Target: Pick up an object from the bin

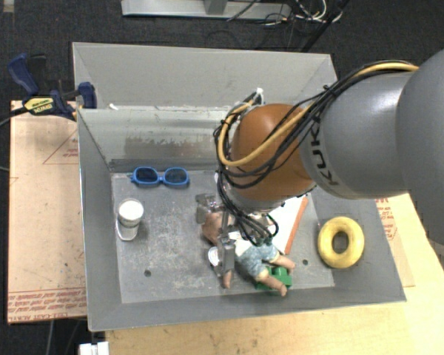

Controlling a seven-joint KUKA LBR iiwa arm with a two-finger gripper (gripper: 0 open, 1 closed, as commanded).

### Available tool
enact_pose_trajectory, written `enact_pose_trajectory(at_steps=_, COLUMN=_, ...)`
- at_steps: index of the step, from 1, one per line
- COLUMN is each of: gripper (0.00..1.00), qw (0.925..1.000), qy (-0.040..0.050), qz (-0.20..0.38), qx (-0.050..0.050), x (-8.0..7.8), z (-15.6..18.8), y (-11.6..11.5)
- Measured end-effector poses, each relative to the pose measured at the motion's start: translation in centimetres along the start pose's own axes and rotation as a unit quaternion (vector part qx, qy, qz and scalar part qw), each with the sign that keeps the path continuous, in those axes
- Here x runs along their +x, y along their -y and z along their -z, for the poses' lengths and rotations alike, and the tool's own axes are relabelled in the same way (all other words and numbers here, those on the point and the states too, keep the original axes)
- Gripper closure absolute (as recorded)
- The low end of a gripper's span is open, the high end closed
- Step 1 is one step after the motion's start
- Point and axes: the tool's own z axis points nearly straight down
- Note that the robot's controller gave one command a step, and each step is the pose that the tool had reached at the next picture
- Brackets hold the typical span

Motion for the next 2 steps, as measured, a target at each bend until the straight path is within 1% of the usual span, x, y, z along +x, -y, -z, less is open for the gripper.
enact_pose_trajectory(at_steps=1, gripper=0.00, qw=0.9998, qy=-0.0013, qz=0.019, qx=-0.001, x=-1.4, z=1.4, y=4.7)
enact_pose_trajectory(at_steps=2, gripper=0.00, qw=0.9996, qy=0.0032, qz=0.027, qx=0.003, x=-3.1, z=1.5, y=7.8)
